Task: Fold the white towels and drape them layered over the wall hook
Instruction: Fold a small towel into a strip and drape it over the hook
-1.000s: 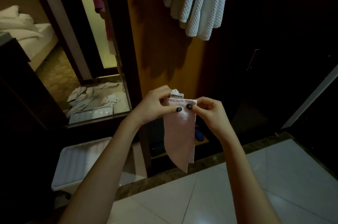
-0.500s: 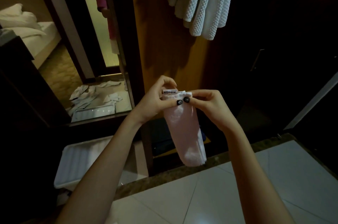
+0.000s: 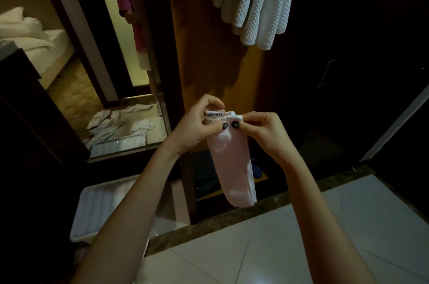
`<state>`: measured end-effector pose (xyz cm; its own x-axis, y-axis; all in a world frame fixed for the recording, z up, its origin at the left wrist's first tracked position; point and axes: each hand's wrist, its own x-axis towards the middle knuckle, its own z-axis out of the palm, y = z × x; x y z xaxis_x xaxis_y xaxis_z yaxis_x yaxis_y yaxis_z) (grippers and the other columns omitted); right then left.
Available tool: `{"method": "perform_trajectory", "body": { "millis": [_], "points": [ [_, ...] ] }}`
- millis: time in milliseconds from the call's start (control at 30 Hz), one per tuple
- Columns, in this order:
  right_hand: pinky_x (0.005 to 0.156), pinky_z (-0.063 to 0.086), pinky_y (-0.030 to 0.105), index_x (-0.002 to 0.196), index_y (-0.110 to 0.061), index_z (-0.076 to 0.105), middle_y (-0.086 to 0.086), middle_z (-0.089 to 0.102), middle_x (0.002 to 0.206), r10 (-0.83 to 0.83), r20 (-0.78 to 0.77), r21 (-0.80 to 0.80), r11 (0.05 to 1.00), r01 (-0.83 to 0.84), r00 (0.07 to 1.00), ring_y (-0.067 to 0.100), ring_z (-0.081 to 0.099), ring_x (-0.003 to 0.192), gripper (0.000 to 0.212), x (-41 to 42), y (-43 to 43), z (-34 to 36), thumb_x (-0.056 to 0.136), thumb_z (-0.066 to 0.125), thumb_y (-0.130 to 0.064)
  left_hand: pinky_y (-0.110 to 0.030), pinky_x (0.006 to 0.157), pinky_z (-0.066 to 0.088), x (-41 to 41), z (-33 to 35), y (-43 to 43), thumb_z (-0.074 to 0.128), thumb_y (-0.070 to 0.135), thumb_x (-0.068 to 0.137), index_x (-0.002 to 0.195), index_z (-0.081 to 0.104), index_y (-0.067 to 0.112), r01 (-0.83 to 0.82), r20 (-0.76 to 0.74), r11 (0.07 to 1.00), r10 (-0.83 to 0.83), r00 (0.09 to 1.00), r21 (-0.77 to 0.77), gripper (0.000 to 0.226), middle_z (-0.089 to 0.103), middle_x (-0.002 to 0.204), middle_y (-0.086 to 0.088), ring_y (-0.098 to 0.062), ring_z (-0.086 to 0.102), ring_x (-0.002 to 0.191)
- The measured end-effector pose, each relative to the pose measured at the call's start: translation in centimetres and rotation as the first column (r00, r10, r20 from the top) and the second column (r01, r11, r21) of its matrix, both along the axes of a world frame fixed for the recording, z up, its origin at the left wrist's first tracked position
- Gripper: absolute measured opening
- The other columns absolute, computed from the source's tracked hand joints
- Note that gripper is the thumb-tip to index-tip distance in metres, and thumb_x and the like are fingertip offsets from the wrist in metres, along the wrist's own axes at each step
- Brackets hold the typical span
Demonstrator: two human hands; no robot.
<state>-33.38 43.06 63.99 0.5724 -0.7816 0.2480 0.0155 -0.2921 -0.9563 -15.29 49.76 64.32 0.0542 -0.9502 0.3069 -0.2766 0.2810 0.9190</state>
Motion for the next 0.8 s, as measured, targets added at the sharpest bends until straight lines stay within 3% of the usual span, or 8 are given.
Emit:
{"method": "perform_trajectory", "body": {
  "millis": [167,233,400,533,667,800],
  "points": [
    [0.076,0.058,0.026,0.094,-0.014,0.075,0.005,0.074,0.094,-0.113,0.01,-0.037,0.993,0.113,0.994,0.015,0.071,0.091,0.009,0.4,0.0,-0.6,0.087,0.072,-0.016,-0.013,0.081,0.044,0.7,0.2,-0.1,0.07,0.015,0.086,0.095,0.063,0.029,-0.112,0.169,0.992,0.121,0.978,-0.06,0.018,0.063,0.096,0.011,0.0,0.059,0.093],
    [0.077,0.057,0.023,0.093,-0.018,0.075,0.001,0.072,0.097,-0.11,-0.026,-0.071,0.992,0.108,0.994,0.012,0.069,0.092,0.007,0.4,0.1,-0.7,0.088,0.07,-0.019,-0.008,0.078,0.042,1.1,0.2,-0.1,0.07,0.014,0.086,0.091,0.066,0.025,-0.113,0.202,0.991,0.124,0.971,-0.064,0.013,0.064,0.091,0.011,0.001,0.058,0.089],
    [0.08,0.054,0.018,0.094,-0.034,0.072,-0.012,0.072,0.101,-0.053,-0.084,-0.131,0.99,0.042,0.995,0.002,0.067,0.098,0.016,0.4,0.2,-0.3,0.096,0.06,-0.022,-0.011,0.075,0.044,1.3,0.5,0.0,0.069,0.009,0.087,0.085,0.065,0.027,-0.055,0.161,0.996,0.066,0.985,-0.071,0.018,0.062,0.081,0.02,0.001,0.058,0.083],
    [0.08,0.057,0.034,0.093,-0.017,0.076,0.001,0.074,0.094,-0.152,-0.072,-0.15,0.979,0.14,0.986,0.015,0.07,0.092,0.013,1.0,0.3,-0.5,0.094,0.063,-0.021,-0.016,0.078,0.047,1.4,1.3,-0.1,0.068,0.012,0.088,0.088,0.065,0.021,-0.042,0.184,0.998,0.051,0.982,-0.056,0.009,0.063,0.084,0.012,-0.004,0.06,0.085],
    [0.079,0.059,0.033,0.089,-0.011,0.075,0.0,0.073,0.089,-0.251,0.003,-0.122,0.961,0.249,0.968,0.012,0.07,0.087,0.007,1.4,0.5,-0.7,0.087,0.072,-0.016,-0.014,0.075,0.047,1.5,1.8,0.0,0.067,0.012,0.088,0.087,0.061,0.021,-0.049,0.265,0.996,0.069,0.962,-0.08,0.011,0.062,0.086,0.006,-0.008,0.06,0.084],
    [0.077,0.059,0.033,0.084,-0.009,0.075,0.002,0.074,0.086,-0.253,0.059,-0.089,0.962,0.258,0.966,0.017,0.071,0.085,0.007,1.7,0.8,-0.6,0.084,0.075,-0.016,-0.019,0.071,0.045,1.5,1.9,0.0,0.065,0.007,0.086,0.087,0.059,0.015,-0.07,0.289,0.994,0.092,0.953,-0.085,0.01,0.06,0.086,0.0,-0.017,0.058,0.083]
  ]
}}
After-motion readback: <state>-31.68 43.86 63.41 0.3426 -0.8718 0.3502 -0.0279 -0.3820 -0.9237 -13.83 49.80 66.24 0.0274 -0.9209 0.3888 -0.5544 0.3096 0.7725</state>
